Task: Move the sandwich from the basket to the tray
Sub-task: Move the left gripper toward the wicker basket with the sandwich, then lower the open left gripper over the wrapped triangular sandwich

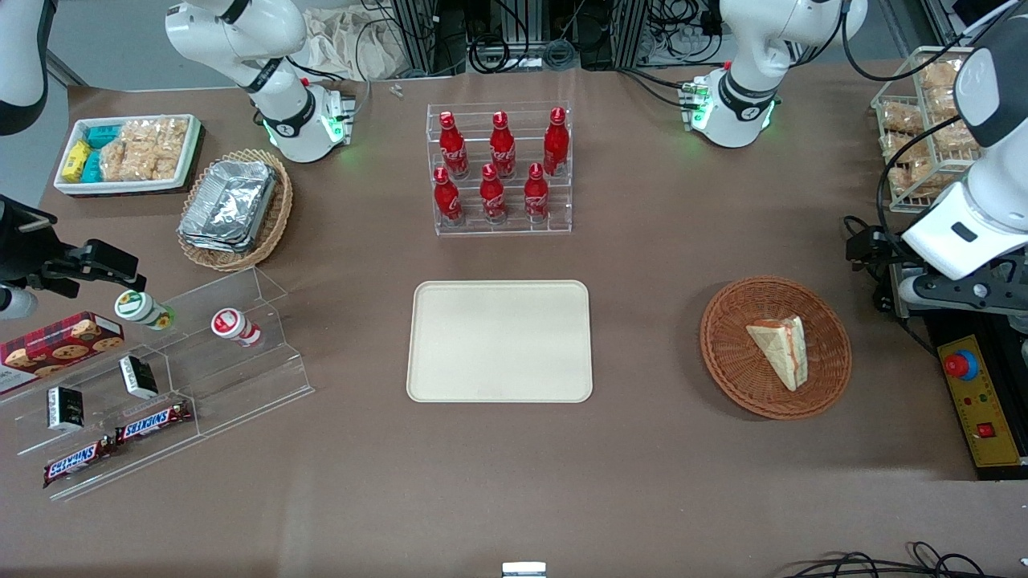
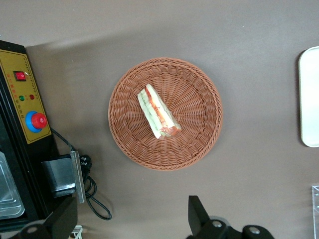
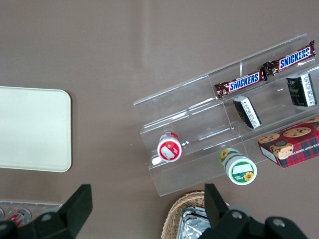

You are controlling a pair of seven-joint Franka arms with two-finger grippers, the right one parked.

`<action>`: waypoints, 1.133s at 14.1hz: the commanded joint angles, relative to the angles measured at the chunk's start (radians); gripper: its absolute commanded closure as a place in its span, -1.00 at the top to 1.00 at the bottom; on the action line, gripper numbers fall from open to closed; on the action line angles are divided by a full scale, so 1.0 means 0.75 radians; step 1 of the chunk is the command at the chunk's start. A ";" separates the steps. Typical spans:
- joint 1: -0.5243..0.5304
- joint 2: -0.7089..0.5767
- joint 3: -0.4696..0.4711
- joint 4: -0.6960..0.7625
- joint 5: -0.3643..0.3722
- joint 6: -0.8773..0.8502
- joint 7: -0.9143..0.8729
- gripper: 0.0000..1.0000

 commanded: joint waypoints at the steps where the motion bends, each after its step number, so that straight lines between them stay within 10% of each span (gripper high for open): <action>1: 0.004 0.009 0.007 0.032 -0.031 -0.045 0.019 1.00; 16: 0.000 0.132 0.011 -0.203 -0.076 0.239 -0.629 1.00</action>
